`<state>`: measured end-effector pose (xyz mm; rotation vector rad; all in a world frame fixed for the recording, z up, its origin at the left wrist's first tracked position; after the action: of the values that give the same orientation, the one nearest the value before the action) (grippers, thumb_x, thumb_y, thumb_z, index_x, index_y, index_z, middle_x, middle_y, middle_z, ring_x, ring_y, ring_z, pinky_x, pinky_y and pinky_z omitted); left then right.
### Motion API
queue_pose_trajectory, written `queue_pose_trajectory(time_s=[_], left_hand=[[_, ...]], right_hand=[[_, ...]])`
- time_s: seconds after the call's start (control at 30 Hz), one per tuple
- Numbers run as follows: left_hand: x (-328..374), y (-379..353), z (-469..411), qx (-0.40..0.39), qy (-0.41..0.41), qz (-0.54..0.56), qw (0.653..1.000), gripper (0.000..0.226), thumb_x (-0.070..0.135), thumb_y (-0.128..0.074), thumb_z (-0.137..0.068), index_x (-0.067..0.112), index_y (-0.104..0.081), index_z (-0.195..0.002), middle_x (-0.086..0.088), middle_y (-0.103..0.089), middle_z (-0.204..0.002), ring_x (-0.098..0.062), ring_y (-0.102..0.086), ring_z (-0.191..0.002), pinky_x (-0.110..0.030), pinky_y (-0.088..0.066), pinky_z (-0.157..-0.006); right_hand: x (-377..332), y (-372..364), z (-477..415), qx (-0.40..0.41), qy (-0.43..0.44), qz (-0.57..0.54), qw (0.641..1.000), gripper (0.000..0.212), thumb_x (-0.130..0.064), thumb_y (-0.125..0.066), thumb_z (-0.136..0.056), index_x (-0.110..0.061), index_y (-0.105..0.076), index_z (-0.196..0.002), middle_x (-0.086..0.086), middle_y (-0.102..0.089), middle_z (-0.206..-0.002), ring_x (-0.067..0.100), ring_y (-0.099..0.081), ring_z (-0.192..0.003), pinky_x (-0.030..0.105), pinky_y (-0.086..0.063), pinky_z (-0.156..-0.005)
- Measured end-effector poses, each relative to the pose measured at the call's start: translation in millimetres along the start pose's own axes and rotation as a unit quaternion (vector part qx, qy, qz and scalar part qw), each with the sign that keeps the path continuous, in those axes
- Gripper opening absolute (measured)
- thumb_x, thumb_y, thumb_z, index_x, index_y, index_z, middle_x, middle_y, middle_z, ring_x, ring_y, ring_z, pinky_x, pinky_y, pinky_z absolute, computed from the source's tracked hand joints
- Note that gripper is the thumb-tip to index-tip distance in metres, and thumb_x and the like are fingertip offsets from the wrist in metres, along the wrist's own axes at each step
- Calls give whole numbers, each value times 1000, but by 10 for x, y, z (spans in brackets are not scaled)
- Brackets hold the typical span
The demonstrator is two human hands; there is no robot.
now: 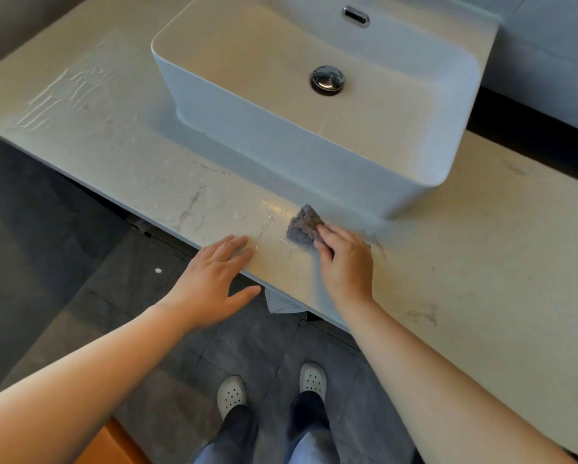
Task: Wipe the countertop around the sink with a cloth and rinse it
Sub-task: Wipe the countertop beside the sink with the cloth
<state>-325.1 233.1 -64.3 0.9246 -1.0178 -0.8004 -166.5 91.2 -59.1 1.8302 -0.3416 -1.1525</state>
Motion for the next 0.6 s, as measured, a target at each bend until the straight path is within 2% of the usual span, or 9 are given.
queue_pose_trajectory(time_s=[0.13,0.27,0.33,0.37,0.5,0.57,0.6], left_hand=[[-159,100,42,38,8,-54,998,79,65,-22,-85,17,-31,-146,-4,-27,-154,-22,-18,-143,-41,-12,-118],[-468,176,32,56,100,-88,990,75,59,-33,-92,14,-20,-149,-11,-13,-157,-29,-6,-145,-45,-10,-118],[-590,172,-15,37,115,-77,990,78,59,-35,-91,14,-12,-150,-11,-3,-158,-28,-1,-146,-43,-9,-118],[-633,167,-36,27,112,-80,990,79,60,-34,-91,15,-9,-150,-11,1,-158,-28,1,-146,-43,-8,-118],[-716,107,-74,-6,79,-104,991,79,61,-27,-91,19,2,-151,-9,11,-158,-25,8,-145,-41,-4,-119],[-742,107,-70,-11,72,-103,992,79,62,-27,-90,21,3,-151,-8,12,-158,-23,10,-145,-41,-5,-119],[-749,110,-69,-14,68,-103,992,79,63,-27,-90,21,3,-151,-7,13,-158,-23,10,-145,-41,-5,-119]], right_hand=[[-205,-9,356,10,15,8,1000,31,-12,-74,-78,-14,-72,-108,2,-72,-109,26,-65,-95,38,-51,-80],[-373,-61,608,-56,-17,-41,997,29,-13,-73,-80,-20,-72,-108,-4,-71,-109,18,-64,-96,37,-53,-83],[-353,-12,617,-91,-83,-116,986,26,-15,-70,-83,-23,-71,-109,-10,-71,-106,4,-64,-93,24,-53,-83],[-363,53,583,-94,-105,-148,979,25,-16,-69,-84,-24,-71,-108,-14,-71,-99,-4,-63,-86,15,-52,-77],[-380,451,257,-6,-124,-216,969,27,-12,-71,-84,-26,-67,-106,-28,-60,-63,-8,-58,-49,7,-47,-53],[-324,525,8,30,-111,-192,975,26,-12,-69,-85,-21,-69,-109,-29,-58,-65,-8,-58,-51,7,-47,-53],[-263,507,-123,36,-108,-170,979,24,-13,-68,-86,-18,-70,-109,-24,-63,-72,-4,-61,-58,14,-53,-59]])
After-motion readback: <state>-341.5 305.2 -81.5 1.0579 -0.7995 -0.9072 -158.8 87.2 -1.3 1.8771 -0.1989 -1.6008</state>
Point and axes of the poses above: each hand's wrist, its own z-axis away from the middle knuckle, its own y-axis out of the back of the hand, x = y × z, the point moved 8 cm from there along -z, towards the middle knuckle
